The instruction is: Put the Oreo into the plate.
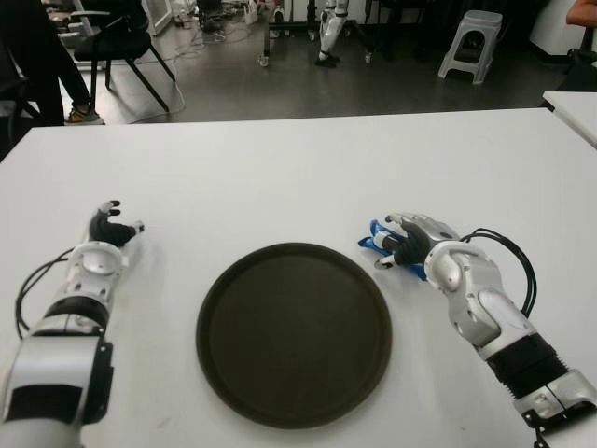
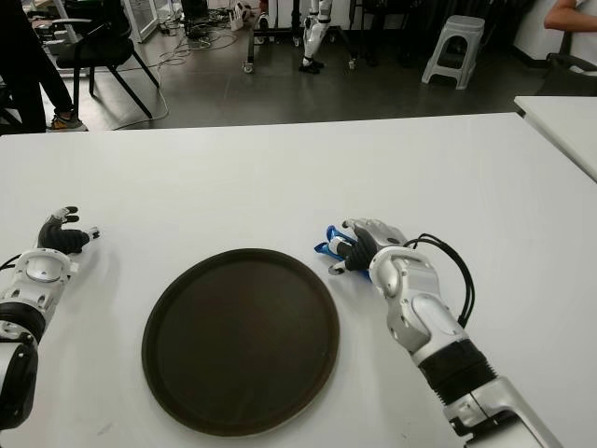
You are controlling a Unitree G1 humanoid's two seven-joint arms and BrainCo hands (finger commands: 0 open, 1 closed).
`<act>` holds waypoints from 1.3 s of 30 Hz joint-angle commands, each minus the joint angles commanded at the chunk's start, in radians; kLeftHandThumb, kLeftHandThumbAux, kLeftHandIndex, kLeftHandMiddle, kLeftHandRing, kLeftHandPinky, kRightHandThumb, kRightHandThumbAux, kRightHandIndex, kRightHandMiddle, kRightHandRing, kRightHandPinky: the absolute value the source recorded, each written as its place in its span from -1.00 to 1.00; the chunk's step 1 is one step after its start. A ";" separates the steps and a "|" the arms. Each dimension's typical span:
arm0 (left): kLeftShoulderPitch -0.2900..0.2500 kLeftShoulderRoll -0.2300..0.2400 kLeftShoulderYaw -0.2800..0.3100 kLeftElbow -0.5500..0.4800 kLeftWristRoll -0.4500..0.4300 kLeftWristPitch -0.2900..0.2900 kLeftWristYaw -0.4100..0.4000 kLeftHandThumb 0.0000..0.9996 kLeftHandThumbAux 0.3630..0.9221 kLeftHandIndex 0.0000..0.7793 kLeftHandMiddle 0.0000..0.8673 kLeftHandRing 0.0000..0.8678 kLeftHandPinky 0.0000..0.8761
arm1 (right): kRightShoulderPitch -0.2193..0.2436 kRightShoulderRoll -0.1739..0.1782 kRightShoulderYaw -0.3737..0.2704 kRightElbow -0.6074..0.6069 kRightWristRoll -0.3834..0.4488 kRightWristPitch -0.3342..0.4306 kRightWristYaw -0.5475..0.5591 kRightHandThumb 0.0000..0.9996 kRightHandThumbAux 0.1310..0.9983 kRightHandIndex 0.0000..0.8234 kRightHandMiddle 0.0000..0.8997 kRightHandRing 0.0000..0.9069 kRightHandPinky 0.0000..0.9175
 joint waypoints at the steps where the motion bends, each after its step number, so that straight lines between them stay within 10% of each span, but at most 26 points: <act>1: 0.000 0.000 0.001 0.000 -0.001 0.000 -0.001 -0.57 0.40 -0.87 -0.66 -0.55 -0.48 | -0.001 -0.001 0.002 0.000 -0.001 0.002 0.005 -0.83 0.21 -1.00 -1.00 -0.95 -0.87; 39: -0.001 0.000 0.002 -0.001 0.000 0.003 0.003 -0.54 0.38 -0.89 -0.70 -0.63 -0.65 | -0.027 0.016 0.019 0.054 0.004 0.042 0.020 -0.92 0.23 -1.00 -0.96 -0.91 -0.83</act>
